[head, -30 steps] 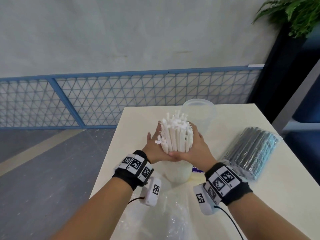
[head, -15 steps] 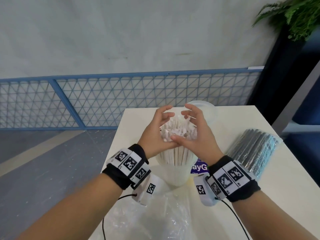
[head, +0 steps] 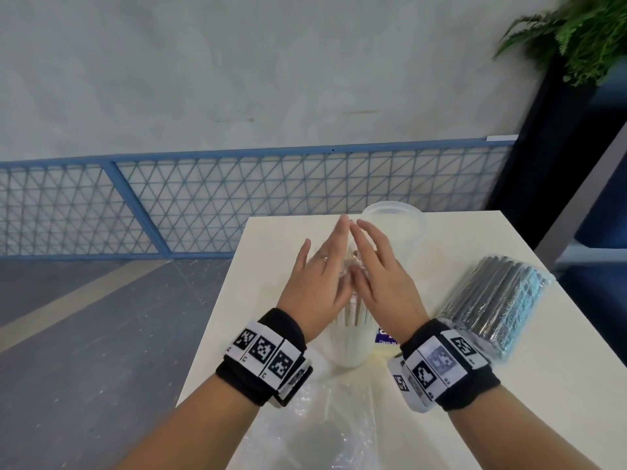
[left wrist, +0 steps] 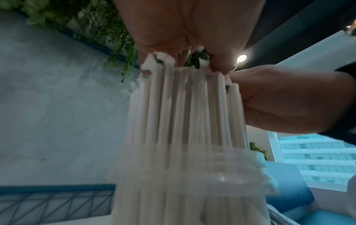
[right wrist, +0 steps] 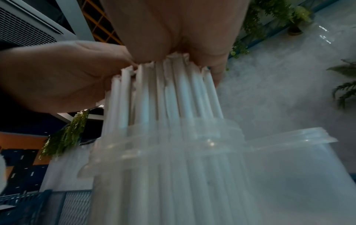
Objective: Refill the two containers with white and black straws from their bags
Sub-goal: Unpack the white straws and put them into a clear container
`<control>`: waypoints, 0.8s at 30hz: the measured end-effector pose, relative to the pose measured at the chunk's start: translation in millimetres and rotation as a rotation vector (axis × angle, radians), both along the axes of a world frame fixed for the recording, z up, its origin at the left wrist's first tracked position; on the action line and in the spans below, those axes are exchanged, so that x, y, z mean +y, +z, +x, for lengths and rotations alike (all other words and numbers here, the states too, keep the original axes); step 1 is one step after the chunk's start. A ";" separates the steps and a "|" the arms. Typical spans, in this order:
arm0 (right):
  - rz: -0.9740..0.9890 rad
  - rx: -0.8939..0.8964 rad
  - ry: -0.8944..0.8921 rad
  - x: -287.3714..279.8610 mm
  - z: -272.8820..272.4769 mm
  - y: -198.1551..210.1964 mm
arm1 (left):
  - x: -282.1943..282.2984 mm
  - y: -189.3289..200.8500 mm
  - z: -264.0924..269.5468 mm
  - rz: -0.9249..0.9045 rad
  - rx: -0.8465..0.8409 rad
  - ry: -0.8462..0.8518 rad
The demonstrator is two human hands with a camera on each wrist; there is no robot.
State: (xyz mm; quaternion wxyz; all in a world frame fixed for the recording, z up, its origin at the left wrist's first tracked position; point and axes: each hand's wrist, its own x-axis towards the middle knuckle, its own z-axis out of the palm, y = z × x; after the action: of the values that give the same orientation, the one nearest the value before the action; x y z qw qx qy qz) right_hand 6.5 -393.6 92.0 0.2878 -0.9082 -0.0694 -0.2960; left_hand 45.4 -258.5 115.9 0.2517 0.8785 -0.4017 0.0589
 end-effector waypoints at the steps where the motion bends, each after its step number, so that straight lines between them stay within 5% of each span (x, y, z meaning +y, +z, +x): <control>1: -0.036 0.016 -0.016 -0.7 1.0 -1.7 | -0.1 -1.5 0.1 0.101 -0.051 0.007; 4: -0.148 0.156 -0.062 -0.2 3.9 -5.6 | -0.1 -7.8 0.2 0.388 -0.075 0.056; 9: -0.313 0.376 -0.101 -6.7 -2.3 -0.1 | 4.0 1.6 2.7 0.504 -0.193 0.056; 11: -0.289 0.336 -0.123 -7.0 -1.4 4.1 | 7.1 2.4 8.4 0.413 -0.113 0.063; 14: -0.067 0.192 -0.084 -10.8 5.3 11.7 | 11.8 2.5 19.2 0.081 0.314 0.000; 17: 0.347 0.425 0.106 -25.5 2.9 22.4 | 20.7 -5.3 29.8 -0.156 0.711 -0.036; 20: 0.637 0.634 0.293 -32.8 -6.4 12.5 | 25.5 -25.0 37.2 -0.226 0.811 -0.056; 24: 0.566 0.595 0.310 -22.2 0.0 -8.1 | 15.7 -41.4 34.5 -0.375 0.821 -0.057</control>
State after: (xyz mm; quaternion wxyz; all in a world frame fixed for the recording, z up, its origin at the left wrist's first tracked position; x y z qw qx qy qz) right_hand 6.5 -415.9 83.9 0.5737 -0.8181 -0.0349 0.0180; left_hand 79.9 -242.7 74.6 0.5464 0.7569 -0.2752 -0.2295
